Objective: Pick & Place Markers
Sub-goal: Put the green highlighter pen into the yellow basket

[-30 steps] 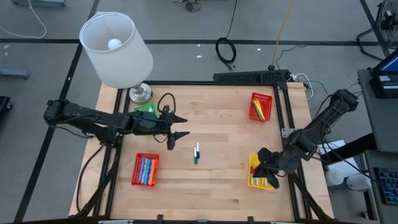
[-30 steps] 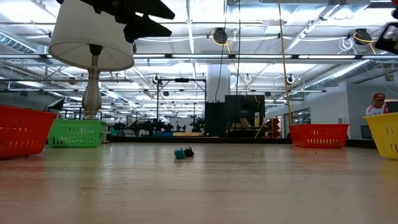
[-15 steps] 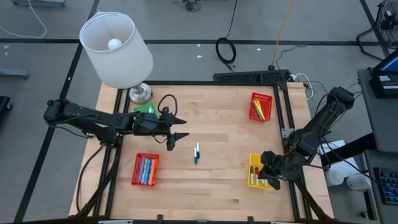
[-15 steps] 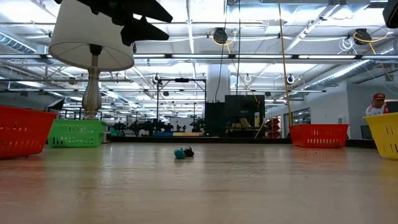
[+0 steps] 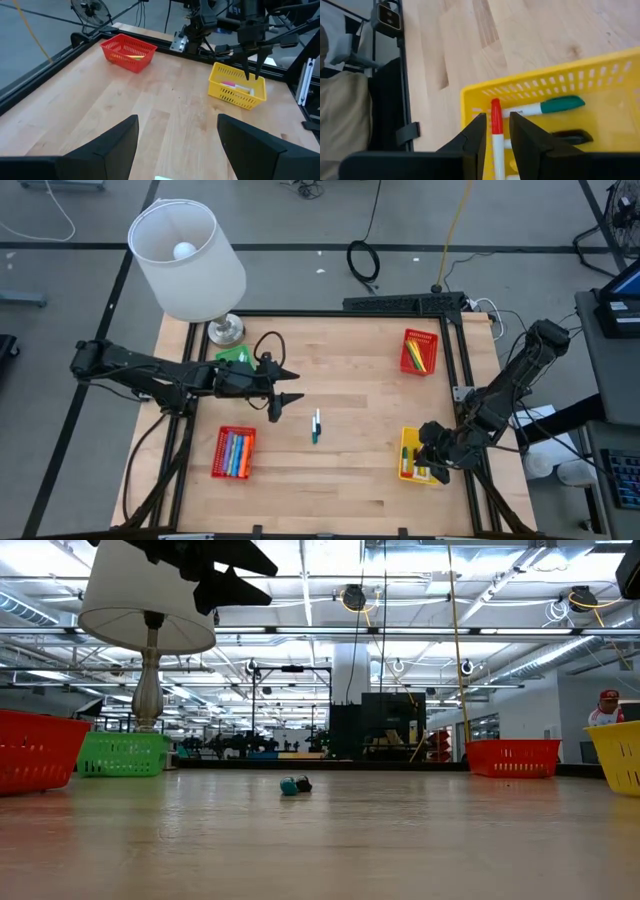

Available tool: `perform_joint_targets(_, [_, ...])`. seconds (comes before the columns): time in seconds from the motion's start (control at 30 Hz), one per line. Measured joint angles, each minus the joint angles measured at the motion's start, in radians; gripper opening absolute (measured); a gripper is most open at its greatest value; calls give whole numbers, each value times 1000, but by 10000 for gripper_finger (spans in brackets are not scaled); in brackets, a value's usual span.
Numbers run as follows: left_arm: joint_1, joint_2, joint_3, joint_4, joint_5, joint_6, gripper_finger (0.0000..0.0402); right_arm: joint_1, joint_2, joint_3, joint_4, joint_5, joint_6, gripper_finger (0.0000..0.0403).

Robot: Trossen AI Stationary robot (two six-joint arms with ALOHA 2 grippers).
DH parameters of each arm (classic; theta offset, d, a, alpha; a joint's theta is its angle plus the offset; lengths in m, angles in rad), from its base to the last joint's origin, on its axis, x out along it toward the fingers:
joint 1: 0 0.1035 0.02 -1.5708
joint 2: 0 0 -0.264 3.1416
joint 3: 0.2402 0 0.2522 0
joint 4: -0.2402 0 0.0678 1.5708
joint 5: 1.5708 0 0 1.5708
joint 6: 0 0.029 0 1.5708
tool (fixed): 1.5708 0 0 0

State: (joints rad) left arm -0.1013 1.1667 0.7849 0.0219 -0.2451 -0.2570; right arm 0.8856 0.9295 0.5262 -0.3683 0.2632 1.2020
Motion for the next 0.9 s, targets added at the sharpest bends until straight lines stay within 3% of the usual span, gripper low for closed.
perform_joint_targets(0.37, [0,120,0,-16,1,-72,278,-3,-7,0,210,81,-254,75])
perform_joint_targets(0.53, [-1,243,0,14,127,-86,278,-3,-15,0,348,130,-445,75])
perform_joint_targets(0.77, [-17,402,0,94,275,-282,278,-12,-17,0,569,339,-831,75])
perform_joint_targets(0.9, [-49,488,0,95,283,-236,278,-40,-17,0,732,413,-1120,75])
